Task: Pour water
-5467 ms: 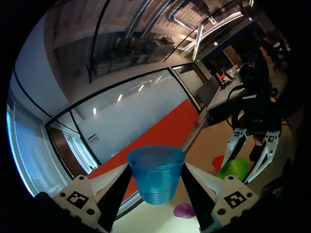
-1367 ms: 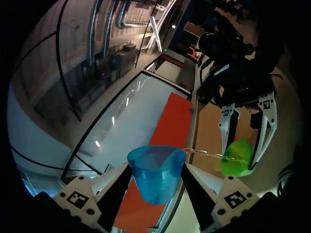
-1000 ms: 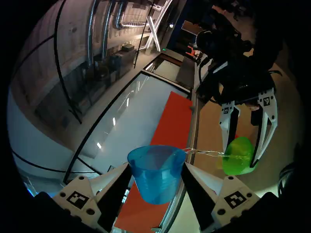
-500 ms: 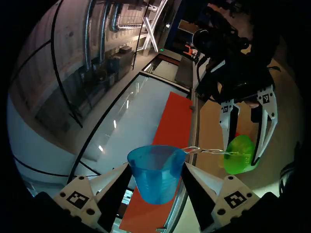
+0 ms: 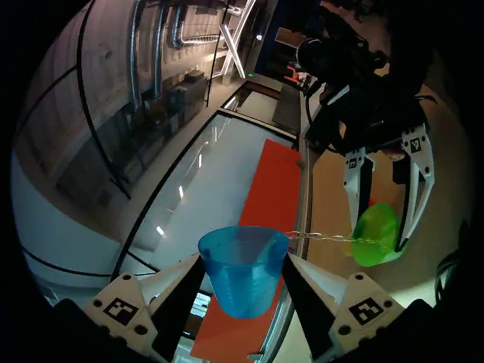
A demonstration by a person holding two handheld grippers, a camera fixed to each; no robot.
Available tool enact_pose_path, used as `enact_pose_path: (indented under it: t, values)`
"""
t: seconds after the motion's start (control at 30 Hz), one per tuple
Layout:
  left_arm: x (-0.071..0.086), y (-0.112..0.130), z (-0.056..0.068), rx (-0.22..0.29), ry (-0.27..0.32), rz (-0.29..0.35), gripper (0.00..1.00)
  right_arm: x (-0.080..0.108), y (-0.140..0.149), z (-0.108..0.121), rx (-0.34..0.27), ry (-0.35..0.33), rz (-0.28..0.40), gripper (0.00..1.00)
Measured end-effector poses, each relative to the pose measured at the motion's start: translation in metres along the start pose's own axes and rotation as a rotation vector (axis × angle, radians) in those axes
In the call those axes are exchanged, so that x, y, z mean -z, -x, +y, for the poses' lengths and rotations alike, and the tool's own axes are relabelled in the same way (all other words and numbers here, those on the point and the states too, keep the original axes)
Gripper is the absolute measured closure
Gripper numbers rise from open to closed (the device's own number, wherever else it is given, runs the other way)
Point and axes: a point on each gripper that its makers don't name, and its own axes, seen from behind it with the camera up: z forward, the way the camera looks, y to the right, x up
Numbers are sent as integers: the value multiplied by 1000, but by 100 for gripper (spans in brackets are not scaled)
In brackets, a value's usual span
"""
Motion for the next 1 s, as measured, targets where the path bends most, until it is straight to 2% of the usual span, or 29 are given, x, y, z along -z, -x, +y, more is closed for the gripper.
enact_pose_path:
  t: [1.0]
  values:
    - [0, -8, -2, -81, -9, 3, 16, 2, 1, 2, 2, 4, 6, 9]
